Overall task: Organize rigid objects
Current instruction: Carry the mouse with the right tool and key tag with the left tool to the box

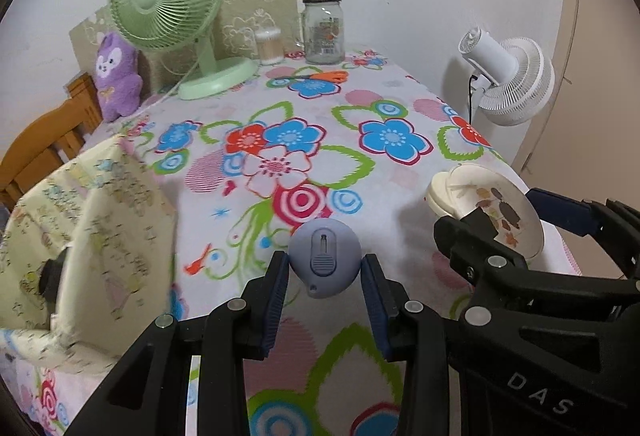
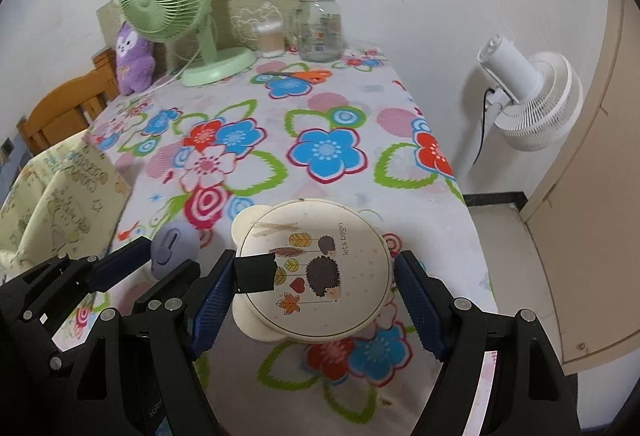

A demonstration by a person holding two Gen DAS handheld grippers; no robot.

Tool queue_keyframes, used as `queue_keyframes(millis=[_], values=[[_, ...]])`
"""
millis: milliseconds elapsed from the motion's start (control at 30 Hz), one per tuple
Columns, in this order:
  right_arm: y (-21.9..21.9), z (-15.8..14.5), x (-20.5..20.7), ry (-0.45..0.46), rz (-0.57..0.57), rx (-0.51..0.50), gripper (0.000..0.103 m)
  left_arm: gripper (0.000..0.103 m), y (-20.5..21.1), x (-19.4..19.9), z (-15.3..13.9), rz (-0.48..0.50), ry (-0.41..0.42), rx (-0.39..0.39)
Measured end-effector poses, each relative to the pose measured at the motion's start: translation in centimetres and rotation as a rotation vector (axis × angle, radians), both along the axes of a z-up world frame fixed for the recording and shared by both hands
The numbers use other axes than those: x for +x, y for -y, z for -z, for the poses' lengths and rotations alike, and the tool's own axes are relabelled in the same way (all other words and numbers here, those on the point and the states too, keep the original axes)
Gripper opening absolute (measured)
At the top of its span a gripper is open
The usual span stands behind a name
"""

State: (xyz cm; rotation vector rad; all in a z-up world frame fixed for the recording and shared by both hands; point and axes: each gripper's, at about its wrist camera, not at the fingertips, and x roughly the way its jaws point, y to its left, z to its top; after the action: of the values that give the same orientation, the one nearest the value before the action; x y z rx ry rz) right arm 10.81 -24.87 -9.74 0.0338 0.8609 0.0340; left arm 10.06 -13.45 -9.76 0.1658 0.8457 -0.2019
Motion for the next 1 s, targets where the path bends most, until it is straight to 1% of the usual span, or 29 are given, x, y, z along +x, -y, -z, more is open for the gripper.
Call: queue_keyframes(millis=[367,667,1000], values=[[-2.3,-2.0,-2.6,0.028,-0.02,-0.015,0.08,0.038,-2.4,-2.9,-1.9,-0.019,0.037,-0.011],[-4.0,-3.5,-3.9,0.045,-0.037,-0.03,0.08,0.038,-4.0,-4.2,-3.2,-0.04,0.05,-0.017],[-5.7,-4.7,-4.2,0.058,-0.044,-0.035,0.08,0.038,-5.5,-4.5,-4.3,-0.07,0.059,-0.023]])
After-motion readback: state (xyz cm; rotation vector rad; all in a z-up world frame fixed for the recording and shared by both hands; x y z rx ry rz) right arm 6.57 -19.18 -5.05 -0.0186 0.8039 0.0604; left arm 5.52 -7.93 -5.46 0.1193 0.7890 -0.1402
